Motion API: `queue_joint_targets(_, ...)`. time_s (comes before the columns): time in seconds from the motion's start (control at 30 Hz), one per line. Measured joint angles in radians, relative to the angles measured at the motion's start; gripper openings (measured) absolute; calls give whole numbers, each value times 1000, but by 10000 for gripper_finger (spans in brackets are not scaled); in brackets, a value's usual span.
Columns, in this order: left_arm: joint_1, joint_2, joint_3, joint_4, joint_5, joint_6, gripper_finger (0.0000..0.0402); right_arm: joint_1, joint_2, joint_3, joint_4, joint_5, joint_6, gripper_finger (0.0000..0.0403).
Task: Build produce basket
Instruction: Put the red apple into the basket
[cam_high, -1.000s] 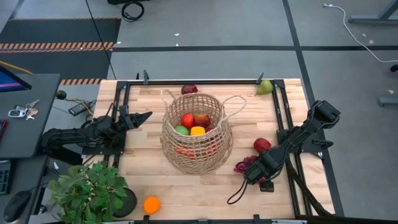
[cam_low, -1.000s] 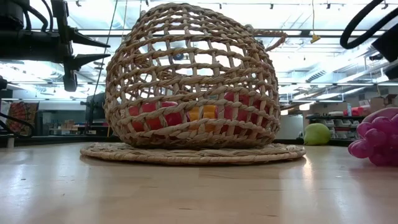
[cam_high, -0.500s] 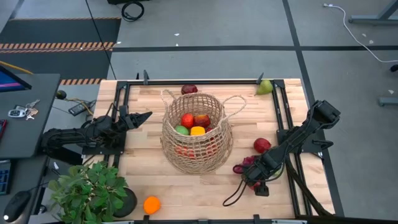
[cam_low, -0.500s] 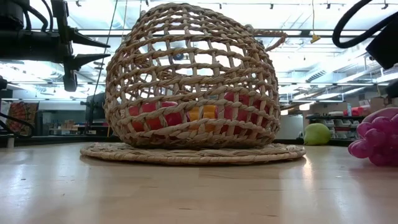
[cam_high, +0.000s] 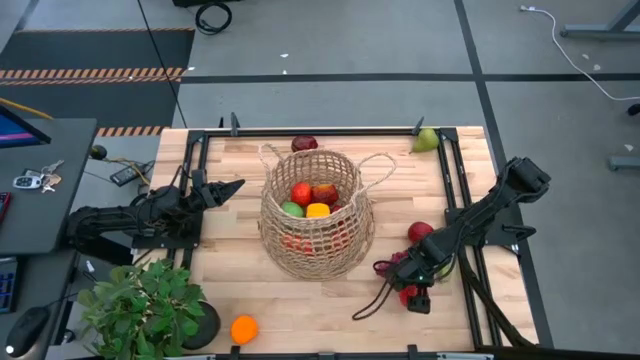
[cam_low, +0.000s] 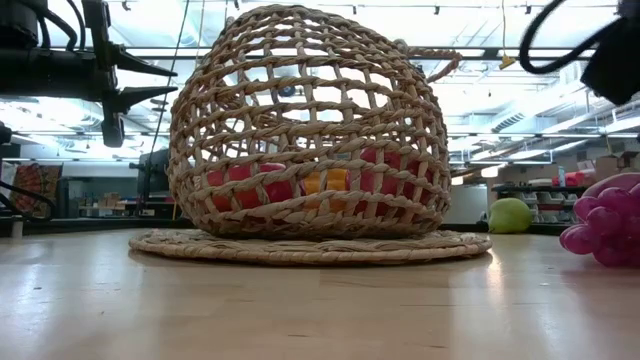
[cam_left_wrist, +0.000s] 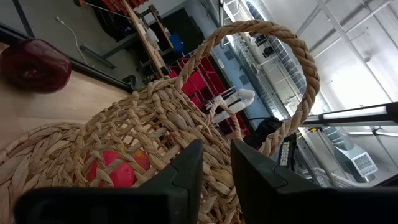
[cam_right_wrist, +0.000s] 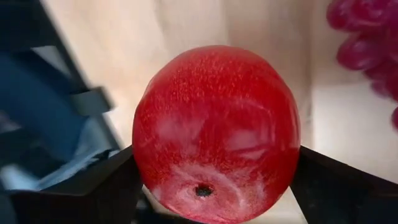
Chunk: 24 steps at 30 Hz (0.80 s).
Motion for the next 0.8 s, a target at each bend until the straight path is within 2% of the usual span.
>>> queue_joint_targets(0.2,0,0,0,0,0,0,90,-73,-120,0,63,-144,91,355)
queue_joint_targets(0.3,0,0,0,0,0,0,87,-124,-195,1,148,-160,148,355)
queue_joint_targets(0.43,0,0,0,0,0,0,85,-191,-284,1,306,-94,218,355)
queue_joint_targets(0.6,0,0,0,0,0,0,87,-277,-355,2,504,14,231,355)
queue_joint_targets(0.8,0,0,0,0,0,0,91,-377,-366,2,779,40,246,355)
